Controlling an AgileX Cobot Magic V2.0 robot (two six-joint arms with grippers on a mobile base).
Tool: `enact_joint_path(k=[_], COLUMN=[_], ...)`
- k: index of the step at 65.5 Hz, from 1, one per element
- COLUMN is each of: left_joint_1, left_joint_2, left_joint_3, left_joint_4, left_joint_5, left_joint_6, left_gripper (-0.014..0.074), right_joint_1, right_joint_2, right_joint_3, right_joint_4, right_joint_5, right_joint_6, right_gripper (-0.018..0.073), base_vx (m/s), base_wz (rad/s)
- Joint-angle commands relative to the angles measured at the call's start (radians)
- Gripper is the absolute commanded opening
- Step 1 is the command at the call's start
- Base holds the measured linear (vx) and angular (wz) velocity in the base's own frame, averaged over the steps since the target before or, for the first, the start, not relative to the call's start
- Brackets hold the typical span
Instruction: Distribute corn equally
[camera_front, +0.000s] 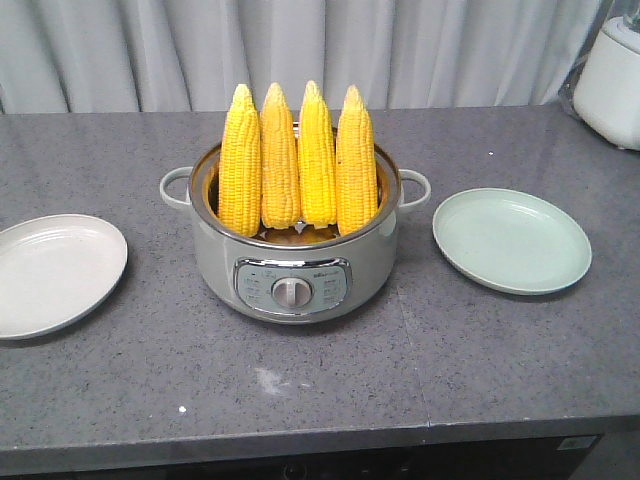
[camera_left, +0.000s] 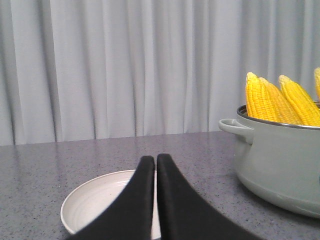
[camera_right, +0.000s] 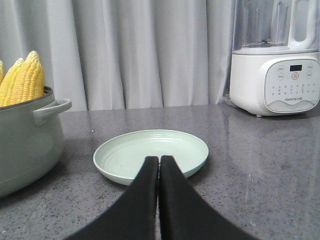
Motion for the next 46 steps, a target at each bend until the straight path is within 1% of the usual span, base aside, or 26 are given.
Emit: enact_joint_path(k=[1,46], left_joint_1=[0.0,0.0], left_joint_2=[-0.017,-0.017], left_joint_3=[0.015,0.015], left_joint_4=[-0.01,-0.01], left_joint_5=[-0.078,-0.078], left_joint_6=[-0.002,-0.002], left_gripper=[-0.0006,-0.0006], right_joint_1=[-0.005,-0.005], right_joint_2=[-0.003,-0.003], right_joint_3=[0.008,0.008], right_joint_4=[-0.004,-0.004], right_joint_5=[-0.075,-0.075], right_joint_6=[0.001,0.001], right_gripper=[-0.0011,-0.0011], base_vx=[0.06,0.01], base_wz=[-0.01,0.0])
